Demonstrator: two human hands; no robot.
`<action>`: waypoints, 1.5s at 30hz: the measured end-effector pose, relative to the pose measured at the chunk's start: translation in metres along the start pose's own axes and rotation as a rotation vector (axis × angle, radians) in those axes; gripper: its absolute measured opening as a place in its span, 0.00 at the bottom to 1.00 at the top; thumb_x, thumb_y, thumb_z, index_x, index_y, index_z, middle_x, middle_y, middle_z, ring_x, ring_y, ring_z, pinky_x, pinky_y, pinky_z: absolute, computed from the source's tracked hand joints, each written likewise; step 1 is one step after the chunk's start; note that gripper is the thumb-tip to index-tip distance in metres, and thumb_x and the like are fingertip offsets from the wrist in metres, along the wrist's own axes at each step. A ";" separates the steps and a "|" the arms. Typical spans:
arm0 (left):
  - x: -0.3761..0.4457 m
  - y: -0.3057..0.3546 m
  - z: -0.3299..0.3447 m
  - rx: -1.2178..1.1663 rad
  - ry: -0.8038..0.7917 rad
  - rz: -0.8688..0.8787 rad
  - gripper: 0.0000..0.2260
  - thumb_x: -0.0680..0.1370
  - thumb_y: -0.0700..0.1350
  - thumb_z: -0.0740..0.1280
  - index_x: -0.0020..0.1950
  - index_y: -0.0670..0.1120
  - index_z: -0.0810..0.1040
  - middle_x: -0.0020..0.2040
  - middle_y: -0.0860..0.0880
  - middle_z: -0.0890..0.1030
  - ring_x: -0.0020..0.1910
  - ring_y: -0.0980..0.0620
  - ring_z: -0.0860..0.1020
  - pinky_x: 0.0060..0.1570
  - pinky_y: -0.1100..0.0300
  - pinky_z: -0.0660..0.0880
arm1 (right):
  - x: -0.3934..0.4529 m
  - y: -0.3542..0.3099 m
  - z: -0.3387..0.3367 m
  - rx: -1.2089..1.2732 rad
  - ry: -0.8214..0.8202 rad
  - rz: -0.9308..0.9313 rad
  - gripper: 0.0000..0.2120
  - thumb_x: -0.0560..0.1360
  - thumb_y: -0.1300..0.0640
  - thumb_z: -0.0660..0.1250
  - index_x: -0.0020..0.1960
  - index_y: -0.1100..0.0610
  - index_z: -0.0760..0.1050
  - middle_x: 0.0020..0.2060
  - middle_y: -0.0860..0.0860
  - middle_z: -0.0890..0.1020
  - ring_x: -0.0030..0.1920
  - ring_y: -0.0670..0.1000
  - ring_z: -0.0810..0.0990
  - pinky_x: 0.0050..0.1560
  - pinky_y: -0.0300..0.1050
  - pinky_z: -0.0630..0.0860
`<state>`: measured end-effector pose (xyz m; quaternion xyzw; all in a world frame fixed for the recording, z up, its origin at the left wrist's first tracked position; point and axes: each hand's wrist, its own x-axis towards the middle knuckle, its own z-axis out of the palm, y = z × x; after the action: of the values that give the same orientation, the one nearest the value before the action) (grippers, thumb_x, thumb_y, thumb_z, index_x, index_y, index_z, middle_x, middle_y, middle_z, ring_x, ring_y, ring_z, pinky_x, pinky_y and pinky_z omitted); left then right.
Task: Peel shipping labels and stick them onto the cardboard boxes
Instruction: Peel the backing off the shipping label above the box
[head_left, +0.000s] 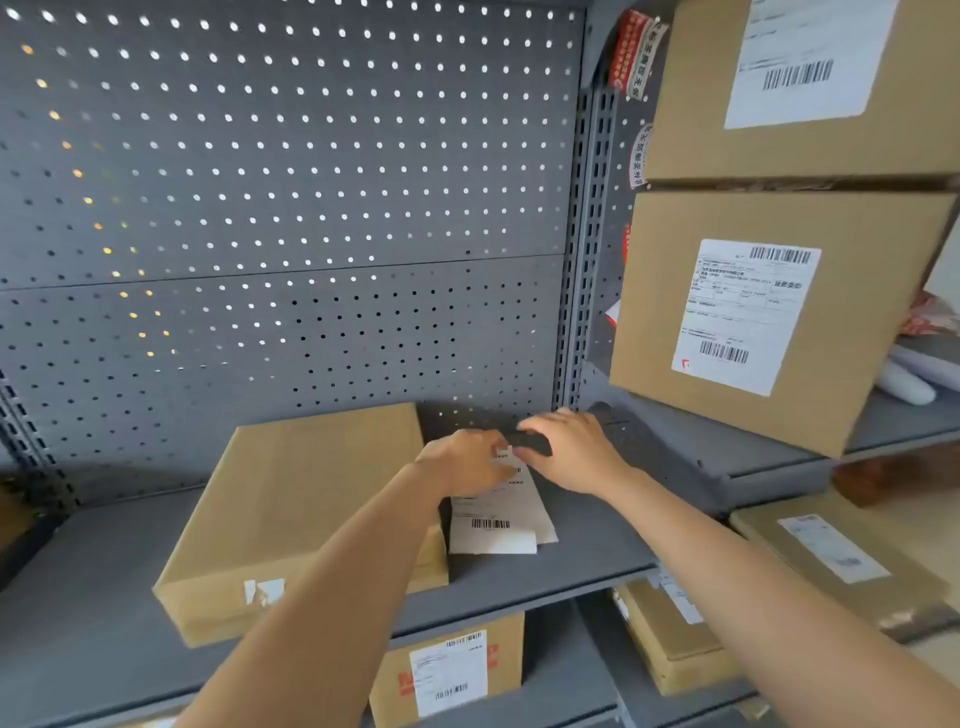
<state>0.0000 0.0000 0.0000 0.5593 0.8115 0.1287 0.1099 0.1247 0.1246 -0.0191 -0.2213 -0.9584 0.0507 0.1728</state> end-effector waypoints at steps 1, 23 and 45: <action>0.000 0.002 0.002 0.057 -0.048 -0.003 0.21 0.77 0.55 0.63 0.68 0.51 0.70 0.66 0.50 0.75 0.62 0.48 0.74 0.59 0.54 0.72 | -0.002 0.001 0.003 -0.008 -0.028 -0.006 0.21 0.76 0.41 0.62 0.64 0.51 0.75 0.59 0.48 0.81 0.61 0.53 0.74 0.60 0.51 0.69; 0.014 0.001 0.037 0.545 -0.295 -0.031 0.28 0.68 0.71 0.64 0.51 0.47 0.76 0.46 0.49 0.78 0.48 0.48 0.76 0.47 0.54 0.74 | -0.021 0.016 0.028 0.000 -0.352 -0.045 0.30 0.68 0.33 0.66 0.63 0.49 0.76 0.59 0.48 0.79 0.59 0.51 0.72 0.55 0.47 0.65; 0.017 0.003 0.036 0.324 -0.175 -0.001 0.16 0.74 0.56 0.68 0.60 0.55 0.79 0.60 0.54 0.80 0.60 0.49 0.75 0.60 0.52 0.73 | -0.021 0.024 0.024 0.078 -0.361 -0.048 0.26 0.68 0.36 0.68 0.62 0.47 0.77 0.58 0.47 0.76 0.60 0.51 0.70 0.59 0.50 0.64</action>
<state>0.0081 0.0195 -0.0337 0.5784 0.8091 -0.0530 0.0888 0.1438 0.1360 -0.0520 -0.1788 -0.9762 0.1226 0.0077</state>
